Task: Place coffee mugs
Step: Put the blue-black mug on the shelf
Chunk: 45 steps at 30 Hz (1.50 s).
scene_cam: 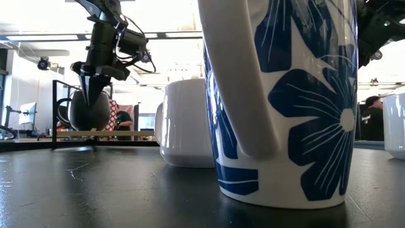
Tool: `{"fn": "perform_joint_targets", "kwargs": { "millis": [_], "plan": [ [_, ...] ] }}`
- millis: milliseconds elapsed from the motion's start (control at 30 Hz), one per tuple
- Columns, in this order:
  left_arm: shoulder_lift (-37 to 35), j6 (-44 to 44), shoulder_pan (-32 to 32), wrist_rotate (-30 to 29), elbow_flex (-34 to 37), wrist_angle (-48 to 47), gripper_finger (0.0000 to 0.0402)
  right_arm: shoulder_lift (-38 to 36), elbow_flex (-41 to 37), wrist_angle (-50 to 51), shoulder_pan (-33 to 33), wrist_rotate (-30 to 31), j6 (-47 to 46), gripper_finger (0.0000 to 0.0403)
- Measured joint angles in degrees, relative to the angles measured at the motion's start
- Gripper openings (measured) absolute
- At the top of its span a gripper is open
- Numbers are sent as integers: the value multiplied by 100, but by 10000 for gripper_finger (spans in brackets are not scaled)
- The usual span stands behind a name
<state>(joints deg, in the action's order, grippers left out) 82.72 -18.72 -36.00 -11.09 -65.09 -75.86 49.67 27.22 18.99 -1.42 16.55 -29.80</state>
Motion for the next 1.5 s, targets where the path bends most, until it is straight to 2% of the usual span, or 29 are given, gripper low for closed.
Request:
{"fn": "perform_joint_targets", "kwargs": {
  "millis": [233, 433, 767, 1500],
  "plan": [
    [-15, 116, 193, 206, -306, 86, 52, 0, 0, 0, 0, 1, 0, 68],
    [44, 426, 212, 192, -401, 593, 52, 0, 0, -1, 1, -1, 0, 68],
    [514, 766, 194, -594, -480, 787, 52, -1, 0, 1, -1, 1, 0, 68],
    [570, 556, 134, -745, -490, 373, 52, 0, 0, 1, -1, 1, 0, 68]
  ]
}}
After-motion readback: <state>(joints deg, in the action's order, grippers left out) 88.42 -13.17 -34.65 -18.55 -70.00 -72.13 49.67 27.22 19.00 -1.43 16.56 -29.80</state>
